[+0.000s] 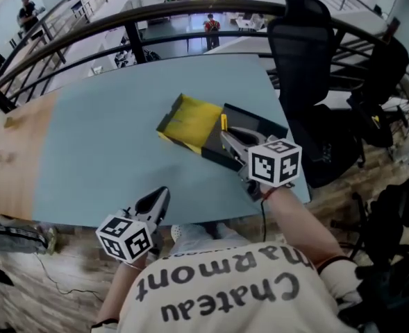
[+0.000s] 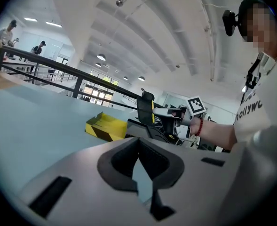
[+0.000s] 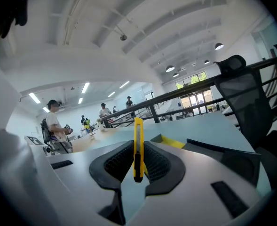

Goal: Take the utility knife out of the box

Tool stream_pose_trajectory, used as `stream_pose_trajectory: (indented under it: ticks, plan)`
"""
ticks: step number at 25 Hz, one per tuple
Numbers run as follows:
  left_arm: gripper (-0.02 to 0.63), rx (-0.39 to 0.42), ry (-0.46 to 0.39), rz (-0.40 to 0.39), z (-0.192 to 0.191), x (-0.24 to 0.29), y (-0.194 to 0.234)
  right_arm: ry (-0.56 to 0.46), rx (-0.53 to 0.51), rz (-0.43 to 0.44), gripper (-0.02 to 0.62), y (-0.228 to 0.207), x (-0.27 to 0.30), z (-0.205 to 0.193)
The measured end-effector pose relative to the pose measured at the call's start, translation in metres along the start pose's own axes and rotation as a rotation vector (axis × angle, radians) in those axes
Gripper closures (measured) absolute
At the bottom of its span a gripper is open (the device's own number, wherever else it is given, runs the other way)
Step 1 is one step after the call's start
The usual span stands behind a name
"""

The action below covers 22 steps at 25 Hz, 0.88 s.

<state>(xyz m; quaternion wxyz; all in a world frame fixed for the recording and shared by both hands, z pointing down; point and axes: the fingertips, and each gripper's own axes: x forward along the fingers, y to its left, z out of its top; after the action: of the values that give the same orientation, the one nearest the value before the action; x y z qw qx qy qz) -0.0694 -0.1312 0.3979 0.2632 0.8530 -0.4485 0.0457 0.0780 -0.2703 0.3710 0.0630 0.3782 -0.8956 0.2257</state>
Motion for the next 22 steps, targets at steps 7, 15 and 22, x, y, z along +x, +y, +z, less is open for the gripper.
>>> stream_pose_trajectory:
  ticks: [7,15,22]
  plan:
    - [0.603,0.010,-0.003,-0.003,-0.036,0.002,-0.076,-0.010,-0.016,-0.004,0.511,-0.017,-0.078,-0.025]
    - [0.603,-0.047,-0.015,0.064,-0.088,-0.012,-0.127,0.006,-0.033,0.049,0.511,-0.011,-0.148,-0.056]
    - [0.603,-0.005,-0.015,0.083,-0.095,-0.033,-0.155,0.000,0.018,0.079,0.511,-0.010,-0.175,-0.071]
